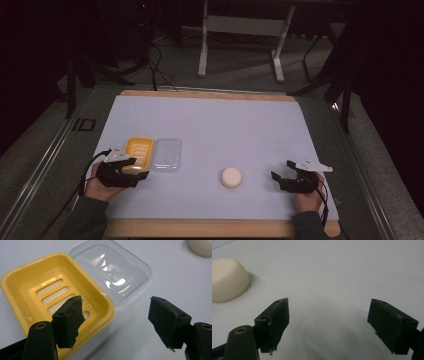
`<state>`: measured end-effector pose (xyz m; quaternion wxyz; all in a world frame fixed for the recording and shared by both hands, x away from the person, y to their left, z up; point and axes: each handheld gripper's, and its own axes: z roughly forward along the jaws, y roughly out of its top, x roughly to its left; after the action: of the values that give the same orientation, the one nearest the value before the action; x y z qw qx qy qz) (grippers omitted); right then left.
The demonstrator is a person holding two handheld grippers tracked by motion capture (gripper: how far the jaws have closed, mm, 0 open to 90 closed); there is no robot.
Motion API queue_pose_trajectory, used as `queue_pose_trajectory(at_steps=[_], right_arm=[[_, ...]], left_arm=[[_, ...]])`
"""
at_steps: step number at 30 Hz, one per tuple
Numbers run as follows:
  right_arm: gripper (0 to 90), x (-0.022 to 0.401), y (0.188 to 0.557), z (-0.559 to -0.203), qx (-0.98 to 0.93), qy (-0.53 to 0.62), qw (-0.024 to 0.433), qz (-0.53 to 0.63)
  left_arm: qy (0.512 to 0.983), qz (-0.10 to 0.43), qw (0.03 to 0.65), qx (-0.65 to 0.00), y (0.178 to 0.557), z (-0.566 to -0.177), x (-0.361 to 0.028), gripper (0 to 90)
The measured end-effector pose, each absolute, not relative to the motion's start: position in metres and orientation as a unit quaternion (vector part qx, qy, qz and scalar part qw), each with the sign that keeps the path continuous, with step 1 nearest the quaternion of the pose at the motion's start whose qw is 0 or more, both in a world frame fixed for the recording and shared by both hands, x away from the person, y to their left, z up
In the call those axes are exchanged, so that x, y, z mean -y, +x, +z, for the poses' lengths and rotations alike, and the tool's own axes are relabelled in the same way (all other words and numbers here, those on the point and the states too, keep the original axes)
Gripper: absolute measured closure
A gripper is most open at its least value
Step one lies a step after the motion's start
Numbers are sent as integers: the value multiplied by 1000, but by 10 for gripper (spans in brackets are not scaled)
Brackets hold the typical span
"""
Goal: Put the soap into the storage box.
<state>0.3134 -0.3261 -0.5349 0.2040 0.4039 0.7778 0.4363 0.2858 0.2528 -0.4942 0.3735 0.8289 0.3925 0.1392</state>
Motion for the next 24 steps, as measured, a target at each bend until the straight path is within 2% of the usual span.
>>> queue_pose_trajectory(at_steps=[24], right_arm=[[172,327,308,-534,-773,386,217,454]], left_arm=[[864,141,336,-348,298,-481,-231,281]])
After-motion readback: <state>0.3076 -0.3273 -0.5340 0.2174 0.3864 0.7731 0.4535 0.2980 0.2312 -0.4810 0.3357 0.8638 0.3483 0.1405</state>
